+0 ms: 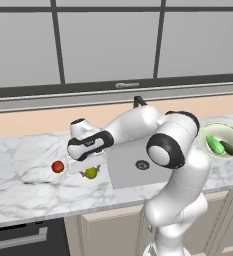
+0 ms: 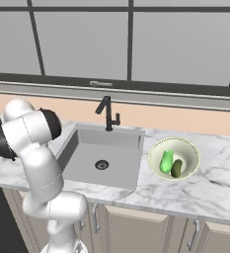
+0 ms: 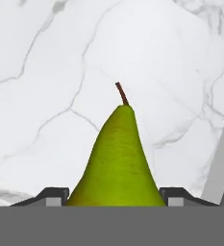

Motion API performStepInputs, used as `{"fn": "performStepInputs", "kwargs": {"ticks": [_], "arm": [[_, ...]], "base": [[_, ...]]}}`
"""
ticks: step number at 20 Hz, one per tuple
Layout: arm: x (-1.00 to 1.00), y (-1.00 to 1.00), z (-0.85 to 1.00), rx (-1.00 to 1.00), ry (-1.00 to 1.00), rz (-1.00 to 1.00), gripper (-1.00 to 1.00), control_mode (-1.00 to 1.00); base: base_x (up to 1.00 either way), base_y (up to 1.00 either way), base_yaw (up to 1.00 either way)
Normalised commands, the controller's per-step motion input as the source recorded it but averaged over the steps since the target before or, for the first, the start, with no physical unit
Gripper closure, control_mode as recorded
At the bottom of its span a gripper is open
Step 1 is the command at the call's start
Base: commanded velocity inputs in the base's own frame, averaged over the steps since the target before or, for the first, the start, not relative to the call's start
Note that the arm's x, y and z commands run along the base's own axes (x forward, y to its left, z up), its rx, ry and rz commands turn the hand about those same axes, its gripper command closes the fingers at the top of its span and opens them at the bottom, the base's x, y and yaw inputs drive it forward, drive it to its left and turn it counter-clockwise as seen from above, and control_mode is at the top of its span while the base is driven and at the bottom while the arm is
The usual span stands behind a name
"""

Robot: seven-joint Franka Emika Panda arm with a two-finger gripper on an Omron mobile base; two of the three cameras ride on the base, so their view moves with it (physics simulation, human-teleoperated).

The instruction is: There is a mixed pile of frozen fruits and vegetables on the counter. Locate all the frozen vegetables and place the items in a bowl on the counter. Take all the frozen fruits and defrost them in a running sink.

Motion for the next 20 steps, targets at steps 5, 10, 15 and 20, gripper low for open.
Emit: {"fn": "performStepInputs", "kwargs": {"ticks": [5, 10, 15, 20], "arm": [[-0.37, -0.78, 0.09, 0.00, -0.15, -0.08, 1.00, -1.00], [-0.26, -0.77, 0.10, -0.02, -0.24, -0.05, 1.00, -1.00], [-0.12, -0.50, 0.19, 0.00, -0.38, -0.01, 1.00, -1.00], [0.04, -0.55, 0.39, 0.02, -0.01, -0.01, 1.00, -1.00]], "base": [[0.00, 0.00, 0.00], [0.00, 0.00, 0.00], [0.00, 0.00, 0.00], [0.00, 0.00, 0.00]]}}
